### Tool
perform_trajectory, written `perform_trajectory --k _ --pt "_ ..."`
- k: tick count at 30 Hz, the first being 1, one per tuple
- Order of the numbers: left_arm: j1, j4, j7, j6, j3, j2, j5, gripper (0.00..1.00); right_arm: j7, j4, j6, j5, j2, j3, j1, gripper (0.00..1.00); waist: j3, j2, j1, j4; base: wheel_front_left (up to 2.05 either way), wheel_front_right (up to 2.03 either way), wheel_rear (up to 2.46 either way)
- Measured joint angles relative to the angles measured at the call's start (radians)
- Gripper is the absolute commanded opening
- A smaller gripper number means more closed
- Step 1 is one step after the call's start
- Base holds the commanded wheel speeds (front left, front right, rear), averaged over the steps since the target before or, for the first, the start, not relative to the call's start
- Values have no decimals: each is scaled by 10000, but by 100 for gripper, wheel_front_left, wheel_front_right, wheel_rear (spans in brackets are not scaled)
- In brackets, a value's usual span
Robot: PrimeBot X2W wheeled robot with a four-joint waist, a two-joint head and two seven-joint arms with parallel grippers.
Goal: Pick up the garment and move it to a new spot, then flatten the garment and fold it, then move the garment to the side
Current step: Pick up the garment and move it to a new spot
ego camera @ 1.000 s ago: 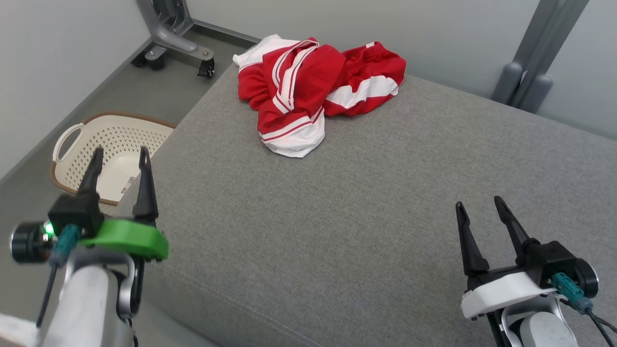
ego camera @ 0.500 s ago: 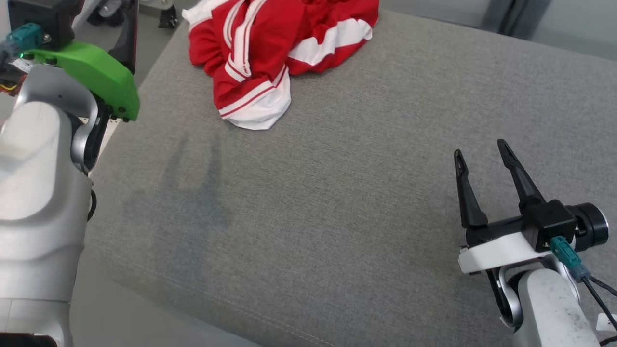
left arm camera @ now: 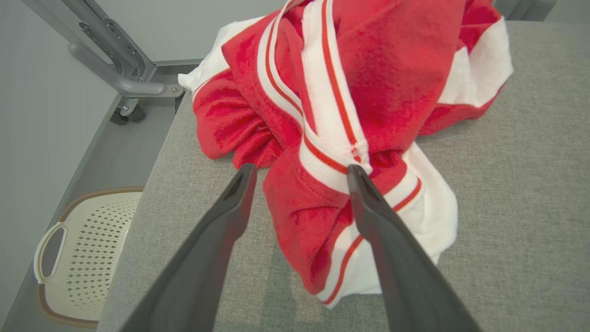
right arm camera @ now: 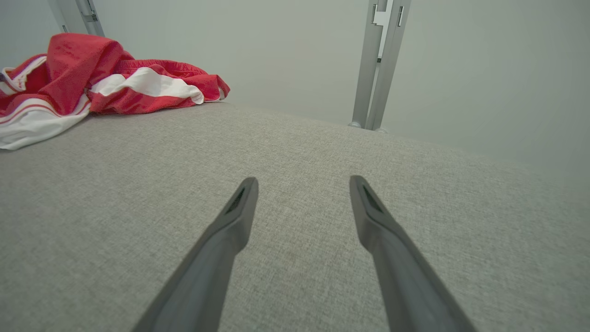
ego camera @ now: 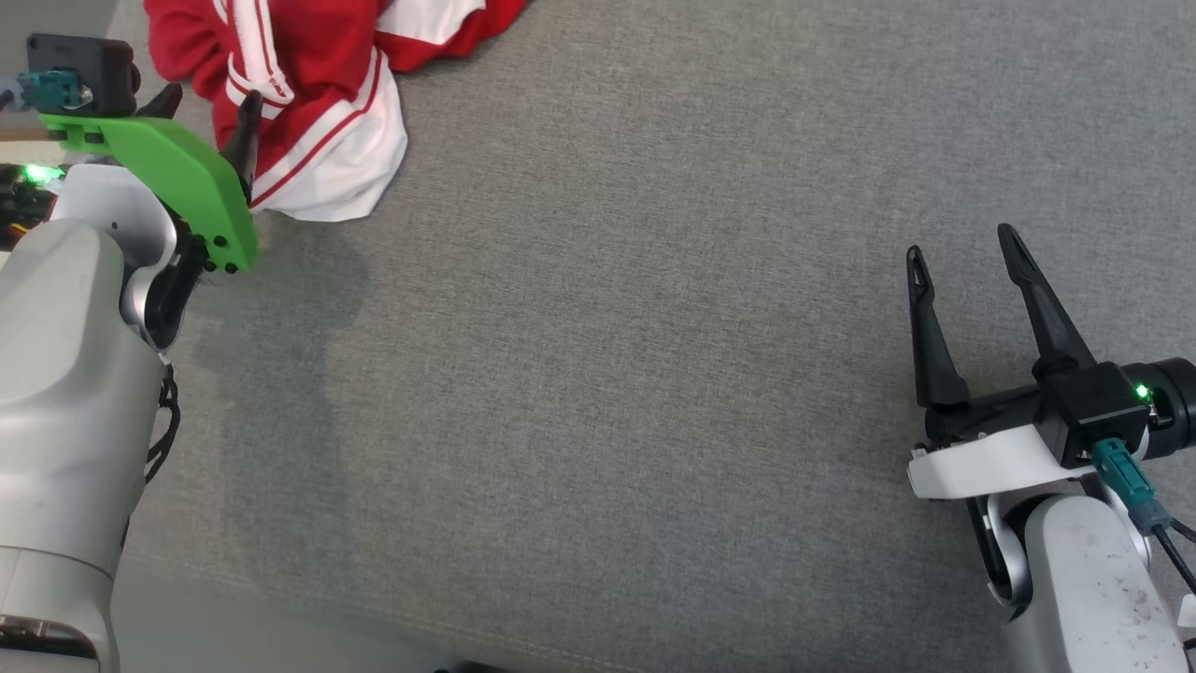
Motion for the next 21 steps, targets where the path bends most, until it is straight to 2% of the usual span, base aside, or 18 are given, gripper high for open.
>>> perform_trajectory --k 7,9,11,21 --pt "-2 717 -52 0 -525 121 -717 100 0 2 2 -50 0 79 -85 100 505 0 0 -424 0 0 0" --pt "-20 980 -337 0 -554 213 -748 45 0 15 2 -31 0 92 -108 100 529 0 0 -516 0 0 0" --pt "-107 1227 -669 0 -533 261 -800 0 0 67 2 35 -2 79 -108 100 480 0 0 -576 0 0 0" --pt "-813 1440 -2341 0 -832 589 -606 0 0 422 2 527 -4 81 -73 100 -338 0 0 -677 0 0 0"
